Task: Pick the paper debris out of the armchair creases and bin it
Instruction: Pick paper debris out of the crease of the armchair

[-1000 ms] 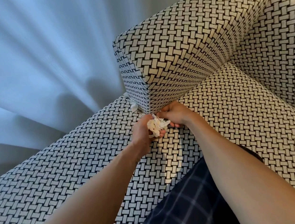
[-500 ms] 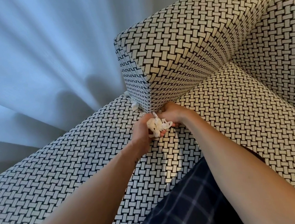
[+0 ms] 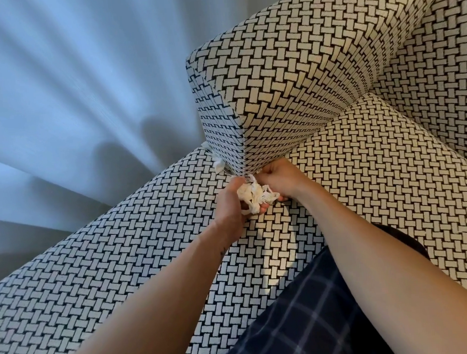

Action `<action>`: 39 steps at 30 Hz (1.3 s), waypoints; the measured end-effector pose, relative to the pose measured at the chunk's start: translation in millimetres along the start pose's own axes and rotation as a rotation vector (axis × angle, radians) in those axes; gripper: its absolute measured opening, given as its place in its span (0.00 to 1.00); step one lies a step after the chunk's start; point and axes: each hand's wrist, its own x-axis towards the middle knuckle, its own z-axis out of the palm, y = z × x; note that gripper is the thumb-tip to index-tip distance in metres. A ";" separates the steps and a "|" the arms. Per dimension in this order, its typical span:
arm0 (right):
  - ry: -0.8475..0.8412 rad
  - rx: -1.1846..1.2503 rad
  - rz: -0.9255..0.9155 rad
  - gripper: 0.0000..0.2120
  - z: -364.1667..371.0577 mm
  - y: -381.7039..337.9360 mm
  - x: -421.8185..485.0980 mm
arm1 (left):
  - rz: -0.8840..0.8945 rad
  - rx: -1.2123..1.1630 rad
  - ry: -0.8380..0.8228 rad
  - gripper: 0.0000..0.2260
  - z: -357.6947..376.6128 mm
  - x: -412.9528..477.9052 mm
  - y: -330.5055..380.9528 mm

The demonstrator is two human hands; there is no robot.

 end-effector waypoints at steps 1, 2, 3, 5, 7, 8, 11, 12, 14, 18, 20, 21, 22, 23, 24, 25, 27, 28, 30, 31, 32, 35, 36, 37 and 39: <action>-0.036 -0.035 0.008 0.14 -1.3 -2.8 -0.1 | -0.004 -0.002 0.006 0.17 0.5 -0.2 0.4; -0.079 -0.083 0.021 0.15 -2.2 -7.0 -0.5 | -0.010 -0.007 0.006 0.16 0.7 -0.7 1.4; -0.112 -0.137 0.034 0.14 -3.9 -10.4 -0.4 | -0.014 -0.007 0.004 0.16 0.9 -0.2 1.4; -0.131 -0.220 0.044 0.12 -6.8 -15.9 -0.4 | -0.013 0.008 0.002 0.16 0.0 2.2 0.0; -0.104 -0.230 0.033 0.14 -4.9 -16.2 -1.2 | -0.015 0.022 -0.001 0.18 -1.5 3.4 -1.7; -0.074 -0.210 0.019 0.15 -2.6 -13.9 -1.7 | -0.020 0.027 0.000 0.18 -1.7 4.2 -2.0; 0.053 -0.129 -0.024 0.16 6.9 -4.9 -1.1 | -0.021 0.046 0.010 0.19 -2.0 7.1 -3.4; 0.085 -0.123 -0.038 0.16 8.8 -3.4 -1.3 | -0.020 0.052 0.016 0.19 -0.4 6.6 -2.8; 0.122 -0.128 -0.073 0.17 12.3 -1.0 -1.7 | -0.023 0.072 0.032 0.19 1.8 4.6 -2.0; 0.163 -0.151 -0.141 0.16 16.0 1.6 -6.0 | -0.039 0.079 0.042 0.19 4.0 2.9 0.5; 0.171 -0.169 -0.166 0.15 17.4 2.8 -7.9 | -0.035 0.068 0.035 0.20 4.3 -3.0 3.6; 0.175 -0.174 -0.179 0.13 18.2 3.2 -9.7 | -0.036 0.068 0.031 0.20 4.5 -6.2 5.5; 0.177 -0.175 -0.187 0.12 18.7 2.8 -11.9 | -0.037 0.071 0.024 0.18 4.5 -7.9 6.8; 0.180 -0.170 -0.196 0.11 19.2 4.0 -12.7 | -0.035 0.076 0.019 0.16 4.7 -9.1 7.4; 0.184 -0.164 -0.200 0.10 19.5 4.0 -15.6 | -0.031 0.082 0.019 0.16 4.8 -10.4 7.6; 0.190 -0.163 -0.204 0.10 19.4 4.4 -17.3 | -0.026 0.087 0.014 0.16 5.1 -11.2 8.2; 0.199 -0.167 -0.207 0.11 18.8 1.5 -24.3 | -0.023 0.093 0.004 0.16 4.3 -10.8 7.2; 0.204 -0.166 -0.210 0.11 19.1 -0.2 -26.9 | -0.026 0.088 0.005 0.16 2.7 -9.1 6.4; 0.230 -0.159 -0.215 0.11 20.2 -0.9 -31.4 | -0.034 0.069 -0.007 0.17 1.7 -8.2 6.6; 0.245 -0.138 -0.217 0.11 20.7 -0.5 -34.3 | -0.044 0.055 -0.015 0.17 2.4 -10.0 7.2; 0.261 -0.110 -0.220 0.12 20.8 -1.4 -38.0 | -0.056 0.047 -0.014 0.18 2.5 -10.8 7.9; 0.317 -0.042 -0.234 0.11 20.0 0.4 -44.9 | -0.116 0.067 0.002 0.20 2.5 -14.0 11.7; 0.337 -0.018 -0.231 0.12 18.5 -1.1 -49.3 | -0.135 0.078 -0.002 0.21 0.9 -14.1 11.7; 0.359 0.009 -0.225 0.12 17.6 -1.7 -51.7 | -0.148 0.083 -0.011 0.21 -0.7 -14.4 11.6; 0.387 0.019 -0.233 0.11 15.9 -1.9 -55.9 | -0.156 0.092 -0.029 0.20 -3.6 -17.2 11.4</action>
